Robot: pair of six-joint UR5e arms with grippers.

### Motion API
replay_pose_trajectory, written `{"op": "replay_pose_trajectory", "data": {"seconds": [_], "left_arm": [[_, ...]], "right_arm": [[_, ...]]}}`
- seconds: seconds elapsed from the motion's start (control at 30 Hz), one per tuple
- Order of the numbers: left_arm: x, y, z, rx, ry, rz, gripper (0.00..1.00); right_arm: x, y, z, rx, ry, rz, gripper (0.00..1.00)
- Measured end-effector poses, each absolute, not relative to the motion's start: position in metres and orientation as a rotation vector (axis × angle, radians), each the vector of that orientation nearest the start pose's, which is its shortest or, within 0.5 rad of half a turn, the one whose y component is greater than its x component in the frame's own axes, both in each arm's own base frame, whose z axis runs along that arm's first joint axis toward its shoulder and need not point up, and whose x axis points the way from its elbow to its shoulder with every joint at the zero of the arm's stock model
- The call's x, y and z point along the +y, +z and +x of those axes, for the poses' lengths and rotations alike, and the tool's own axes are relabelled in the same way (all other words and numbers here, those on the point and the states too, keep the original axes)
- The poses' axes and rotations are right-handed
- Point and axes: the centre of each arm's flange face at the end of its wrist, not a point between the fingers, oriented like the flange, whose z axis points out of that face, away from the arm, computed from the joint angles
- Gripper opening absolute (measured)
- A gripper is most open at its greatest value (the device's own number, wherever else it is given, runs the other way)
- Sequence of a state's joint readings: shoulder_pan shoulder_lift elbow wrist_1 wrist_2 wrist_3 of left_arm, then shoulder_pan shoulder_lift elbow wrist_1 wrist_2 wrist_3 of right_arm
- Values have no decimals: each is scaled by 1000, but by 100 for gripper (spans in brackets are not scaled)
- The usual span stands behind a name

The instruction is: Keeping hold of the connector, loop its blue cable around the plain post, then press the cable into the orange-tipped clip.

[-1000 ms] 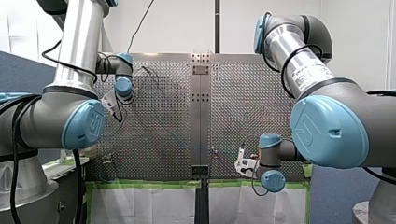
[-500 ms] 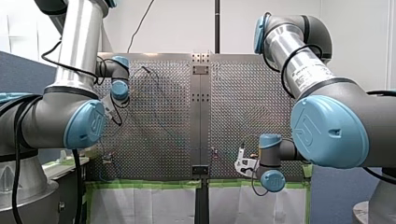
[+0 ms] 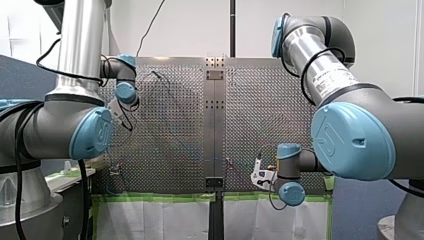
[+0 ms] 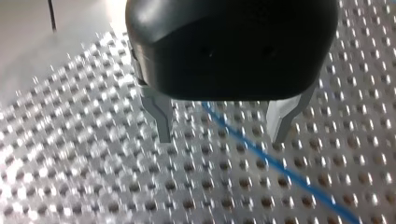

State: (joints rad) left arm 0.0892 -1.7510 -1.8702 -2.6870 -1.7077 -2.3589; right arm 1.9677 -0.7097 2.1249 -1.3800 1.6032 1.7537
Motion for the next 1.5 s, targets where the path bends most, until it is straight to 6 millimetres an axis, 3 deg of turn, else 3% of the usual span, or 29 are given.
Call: {"op": "replay_pose_trajectory", "data": {"seconds": [0.3, 0.73, 1.17, 1.5], "left_arm": [[-81, 298, 504, 1455, -397, -729, 100], [-86, 339, 468, 1506, -323, -651, 100], [-88, 423, 452, 1456, -289, -522, 100], [-92, 507, 422, 1377, -218, -429, 100]], "right_arm": [[-392, -51, 305, -1197, 1577, 1439, 2], [-395, -50, 305, -1205, 1583, 1429, 2], [-401, -51, 308, -1222, 1573, 1452, 2], [-404, -51, 312, -1220, 1558, 1475, 2]]}}
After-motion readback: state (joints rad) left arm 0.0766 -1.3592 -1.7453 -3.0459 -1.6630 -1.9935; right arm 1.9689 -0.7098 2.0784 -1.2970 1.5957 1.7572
